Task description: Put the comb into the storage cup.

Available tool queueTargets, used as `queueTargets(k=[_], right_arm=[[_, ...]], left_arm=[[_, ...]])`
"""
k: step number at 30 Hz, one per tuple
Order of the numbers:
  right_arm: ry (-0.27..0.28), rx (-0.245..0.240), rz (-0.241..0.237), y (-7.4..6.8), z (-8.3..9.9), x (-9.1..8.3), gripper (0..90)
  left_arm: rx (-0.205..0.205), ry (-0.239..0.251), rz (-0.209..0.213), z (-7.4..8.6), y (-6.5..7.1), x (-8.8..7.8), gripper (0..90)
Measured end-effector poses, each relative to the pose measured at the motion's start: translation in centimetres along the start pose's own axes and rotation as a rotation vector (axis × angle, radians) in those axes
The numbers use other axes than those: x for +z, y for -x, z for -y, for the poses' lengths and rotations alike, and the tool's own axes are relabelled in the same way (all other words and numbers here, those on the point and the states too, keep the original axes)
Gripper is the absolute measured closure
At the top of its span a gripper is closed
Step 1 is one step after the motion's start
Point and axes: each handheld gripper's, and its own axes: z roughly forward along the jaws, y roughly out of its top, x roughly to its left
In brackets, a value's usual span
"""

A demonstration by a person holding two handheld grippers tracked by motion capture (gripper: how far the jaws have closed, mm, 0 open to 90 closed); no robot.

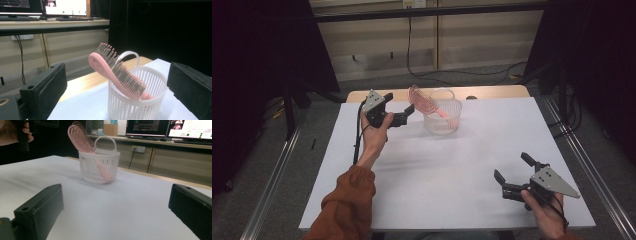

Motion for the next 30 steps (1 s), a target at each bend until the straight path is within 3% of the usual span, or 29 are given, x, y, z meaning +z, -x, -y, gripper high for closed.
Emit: queueTargets(k=[2, 4, 8, 10, 11, 17, 19, 22, 24, 30], right_arm=[[0.0, 0.001, 0.002, 0.0, 0.0, 0.0, 0.0], [-0.002, 0.0, 0.003, 0.0, 0.0, 0.0, 0.0], [-0.003, -0.005, 0.01, 0.0, 0.0, -0.1, 0.0], [0.002, -0.001, 0.015, 0.0, 0.0, -0.1, 0.0], [0.003, -0.001, 0.016, 0.0, 0.0, -0.1, 0.0], [0.003, -0.002, 0.016, 0.0, 0.0, -0.1, 0.0], [0.003, 0.004, 0.015, 0.0, 0.0, -0.1, 0.0], [0.001, 0.0, 0.019, 0.0, 0.0, -0.1, 0.0], [0.002, -0.001, 0.018, 0.0, 0.0, -0.1, 0.0], [0.003, 0.0, 0.018, 0.0, -0.1, -0.1, 0.0]], left_arm=[[-0.004, 0.008, -0.017, 0.1, 0.1, -0.4, 2.3], [-0.022, 0.011, -0.005, 0.2, 0.2, -0.9, 1.7], [-0.013, -0.001, 0.002, 0.6, 0.2, -1.6, 1.7], [-0.012, 0.004, -0.015, 0.7, 0.3, -1.9, 1.4], [-0.019, 0.009, 0.001, 0.8, 0.3, -2.1, 1.1], [-0.014, 0.004, 0.006, 1.0, 0.4, -3.2, 1.2], [-0.022, 0.031, 0.012, 1.1, 0.5, -3.7, 2.0], [0.002, 0.036, 0.017, 1.1, 0.8, -4.2, 2.4], [-0.009, 0.04, 0.021, 1.2, 0.9, -4.6, 2.4], [0.019, 0.037, 0.002, 1.5, 1.2, -5.5, 2.4]])
